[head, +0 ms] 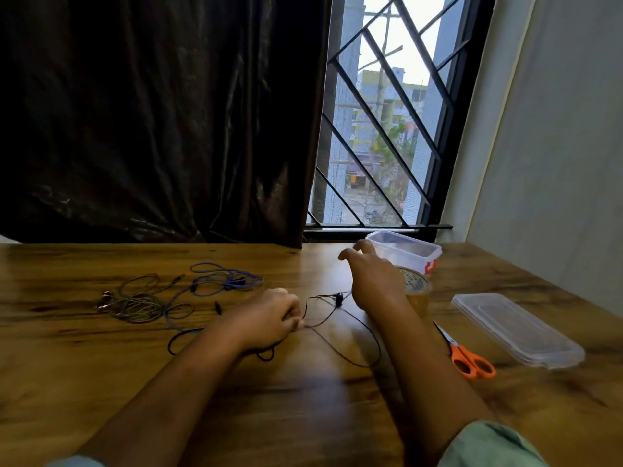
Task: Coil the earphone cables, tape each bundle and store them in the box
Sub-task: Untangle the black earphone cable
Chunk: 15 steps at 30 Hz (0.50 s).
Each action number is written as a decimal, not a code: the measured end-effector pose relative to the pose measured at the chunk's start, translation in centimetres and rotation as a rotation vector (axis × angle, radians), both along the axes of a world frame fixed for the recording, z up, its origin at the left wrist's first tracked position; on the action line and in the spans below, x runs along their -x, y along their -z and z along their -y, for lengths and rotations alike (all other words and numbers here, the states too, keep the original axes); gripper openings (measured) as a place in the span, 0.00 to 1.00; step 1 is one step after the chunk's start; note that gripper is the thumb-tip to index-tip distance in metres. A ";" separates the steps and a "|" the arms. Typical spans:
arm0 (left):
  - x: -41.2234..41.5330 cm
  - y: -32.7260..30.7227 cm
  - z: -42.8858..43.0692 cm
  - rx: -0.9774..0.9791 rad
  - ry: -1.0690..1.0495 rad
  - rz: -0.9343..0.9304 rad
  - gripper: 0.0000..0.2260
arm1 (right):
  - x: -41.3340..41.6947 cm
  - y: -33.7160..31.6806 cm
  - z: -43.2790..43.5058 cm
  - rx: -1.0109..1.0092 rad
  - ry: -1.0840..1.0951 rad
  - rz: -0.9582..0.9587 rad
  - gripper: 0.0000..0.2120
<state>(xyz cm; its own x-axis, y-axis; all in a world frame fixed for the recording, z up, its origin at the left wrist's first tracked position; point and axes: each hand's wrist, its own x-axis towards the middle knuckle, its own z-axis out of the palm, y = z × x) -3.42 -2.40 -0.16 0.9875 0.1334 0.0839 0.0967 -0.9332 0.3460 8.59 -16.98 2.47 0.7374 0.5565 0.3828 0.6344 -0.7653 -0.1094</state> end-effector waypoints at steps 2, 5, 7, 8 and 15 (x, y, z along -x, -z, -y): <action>-0.2 0.2 -0.1 -0.044 -0.006 0.047 0.06 | 0.3 -0.7 -0.1 -0.073 -0.021 0.115 0.28; -0.5 0.3 -0.2 0.011 -0.026 0.120 0.07 | 0.8 -1.0 -1.0 -0.338 -0.219 0.099 0.20; -0.6 0.5 -0.4 0.093 -0.035 0.154 0.07 | 1.6 -0.5 -2.2 -0.299 -0.469 -0.205 0.11; -0.5 0.5 -0.7 0.101 -0.042 0.153 0.06 | 2.2 0.0 -2.6 -0.228 -0.556 -0.342 0.08; 0.1 0.0 -2.3 0.098 -0.151 0.174 0.12 | 2.5 0.6 -2.8 -0.002 -0.640 -0.636 0.21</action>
<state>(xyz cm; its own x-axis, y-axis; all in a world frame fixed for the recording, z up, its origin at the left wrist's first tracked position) -3.56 -0.12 -0.13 0.9277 0.2941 0.2300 0.1635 -0.8738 0.4580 6.13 -14.14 1.90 0.3595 0.9331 0.0102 0.7581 -0.2857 -0.5862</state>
